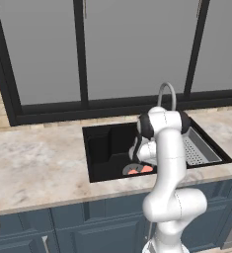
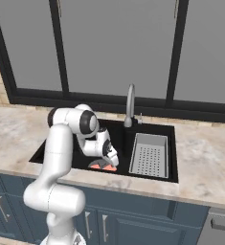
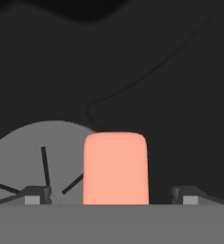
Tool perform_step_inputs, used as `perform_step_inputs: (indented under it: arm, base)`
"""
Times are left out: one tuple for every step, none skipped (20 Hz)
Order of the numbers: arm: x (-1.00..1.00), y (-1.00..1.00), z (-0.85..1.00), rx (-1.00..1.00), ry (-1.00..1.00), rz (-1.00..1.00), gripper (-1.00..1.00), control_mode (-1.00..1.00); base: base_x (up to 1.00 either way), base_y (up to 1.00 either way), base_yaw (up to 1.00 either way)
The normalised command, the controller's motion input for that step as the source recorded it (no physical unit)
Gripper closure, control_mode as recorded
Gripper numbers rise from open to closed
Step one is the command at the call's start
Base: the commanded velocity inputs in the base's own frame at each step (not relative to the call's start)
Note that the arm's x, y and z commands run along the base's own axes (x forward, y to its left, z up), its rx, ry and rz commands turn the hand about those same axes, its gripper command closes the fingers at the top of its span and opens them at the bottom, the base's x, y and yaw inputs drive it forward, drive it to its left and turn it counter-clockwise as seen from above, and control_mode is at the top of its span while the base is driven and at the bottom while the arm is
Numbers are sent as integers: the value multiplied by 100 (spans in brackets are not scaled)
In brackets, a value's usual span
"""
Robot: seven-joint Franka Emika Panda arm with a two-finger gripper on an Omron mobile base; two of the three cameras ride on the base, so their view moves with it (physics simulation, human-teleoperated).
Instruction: Pick up the bar soap and bar soap from the sink, and place them back in the cabinet, and close the cabinet door.
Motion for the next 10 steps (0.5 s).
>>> perform_step_inputs:
  arm:
    - [0, 0, -19, 0, 0, 0, -100, -100]
    - [0, 0, -18, 0, 0, 0, -100, -100]
    - [0, 0, -17, 0, 0, 0, -100, -100]
    - [0, 0, -15, 0, 0, 0, -100, -100]
    - [0, 0, -11, 0, 0, 0, -100, -100]
    - [0, 0, -11, 0, 0, 0, -100, -100]
    - [0, 0, -11, 0, 0, 0, -100, -100]
    - [0, 0, -11, 0, 0, 0, -100, -100]
    - [0, 0, -11, 0, 0, 0, -100, -100]
    - [0, -1, -11, 0, 0, 0, -100, -100]
  base:
    - [0, 0, 0]
    - [0, 0, 0]
    - [0, 0, 0]
    - [0, 0, 0]
    - [0, 0, 0]
    - [0, 0, 0]
    - [0, 0, 0]
    - [0, 0, 0]
    - [0, 0, 0]
    - [0, 0, 0]
